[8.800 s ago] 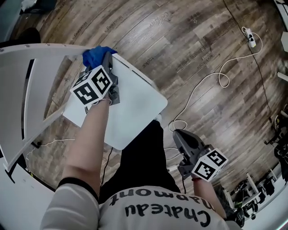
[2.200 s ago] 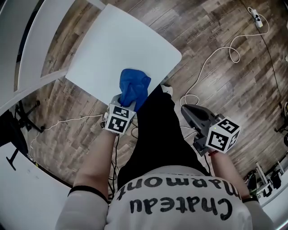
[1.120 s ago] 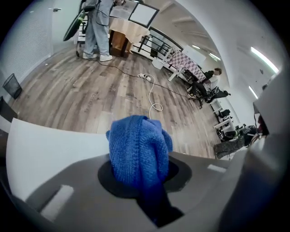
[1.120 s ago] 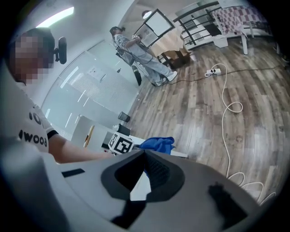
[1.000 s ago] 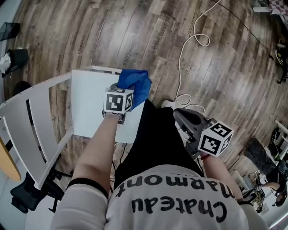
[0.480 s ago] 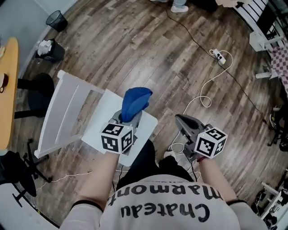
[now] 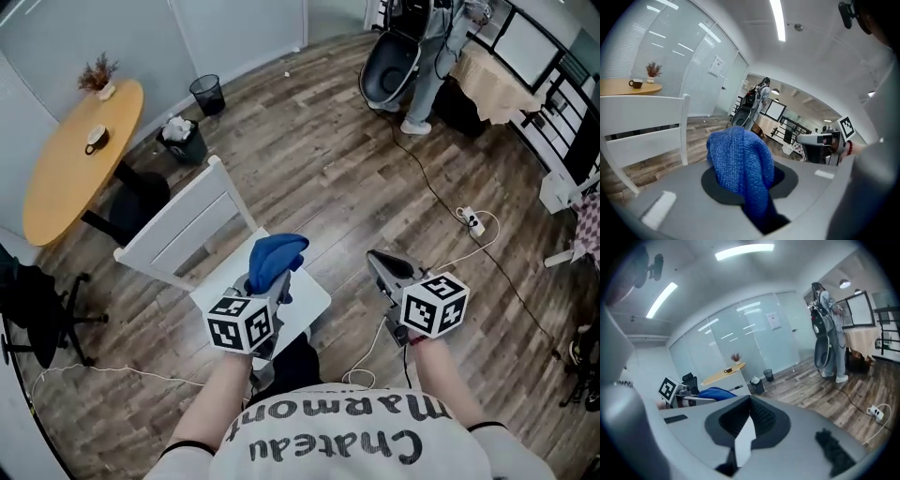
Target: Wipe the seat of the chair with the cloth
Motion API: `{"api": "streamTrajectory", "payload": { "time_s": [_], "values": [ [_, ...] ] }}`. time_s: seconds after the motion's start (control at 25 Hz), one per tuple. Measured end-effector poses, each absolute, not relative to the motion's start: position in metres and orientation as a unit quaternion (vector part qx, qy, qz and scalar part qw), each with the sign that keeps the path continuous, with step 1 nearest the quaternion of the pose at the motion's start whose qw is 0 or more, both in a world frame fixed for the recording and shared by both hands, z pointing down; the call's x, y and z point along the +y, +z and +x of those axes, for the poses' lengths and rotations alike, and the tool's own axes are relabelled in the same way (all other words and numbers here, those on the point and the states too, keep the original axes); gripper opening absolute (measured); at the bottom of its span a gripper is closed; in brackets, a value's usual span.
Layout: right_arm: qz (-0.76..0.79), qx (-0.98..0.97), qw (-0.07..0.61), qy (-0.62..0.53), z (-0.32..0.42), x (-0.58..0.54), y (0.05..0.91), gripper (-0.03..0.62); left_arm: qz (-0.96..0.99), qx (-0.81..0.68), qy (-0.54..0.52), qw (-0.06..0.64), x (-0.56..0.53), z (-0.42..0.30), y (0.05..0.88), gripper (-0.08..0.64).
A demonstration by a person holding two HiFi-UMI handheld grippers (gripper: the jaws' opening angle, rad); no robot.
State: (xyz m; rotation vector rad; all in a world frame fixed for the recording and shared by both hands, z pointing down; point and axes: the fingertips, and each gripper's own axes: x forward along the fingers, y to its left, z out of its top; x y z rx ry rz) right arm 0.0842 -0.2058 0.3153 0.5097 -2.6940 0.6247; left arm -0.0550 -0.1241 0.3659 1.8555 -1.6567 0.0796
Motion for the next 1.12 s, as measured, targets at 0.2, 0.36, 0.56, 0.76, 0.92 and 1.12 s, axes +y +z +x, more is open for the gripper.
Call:
{"api": "streamTrajectory", "payload": {
  "time_s": [0.2, 0.36, 0.56, 0.76, 0.92, 1.12],
  "values": [
    [0.150, -0.965, 0.115, 0.181, 0.109, -0.171, 0.260, 0.015, 0.709, -0.651, 0.009, 0.272, -0.083, -0.014, 0.306, 0.089],
    [0.144, -0.973, 0.098, 0.153, 0.152, -0.137, 0.233, 0.015, 0.705, -0.663, -0.025, 0.250, -0.043, 0.025, 0.265, 0.089],
    [0.148, -0.976, 0.083, 0.137, 0.190, -0.111, 0.212, 0.015, 0.716, -0.661, -0.034, 0.221, 0.004, 0.057, 0.225, 0.089],
    [0.149, -0.978, 0.085, 0.121, 0.191, -0.093, 0.196, 0.014, 0.714, -0.667, -0.041, 0.208, 0.041, 0.052, 0.209, 0.089],
    [0.148, -0.978, 0.085, 0.119, 0.187, -0.089, 0.188, 0.014, 0.705, -0.676, -0.044, 0.210, 0.046, 0.044, 0.206, 0.089],
    [0.140, -0.981, 0.082, 0.102, 0.185, -0.087, 0.179, 0.014, 0.699, -0.683, -0.060, 0.204, 0.047, 0.044, 0.198, 0.089]
  ]
}}
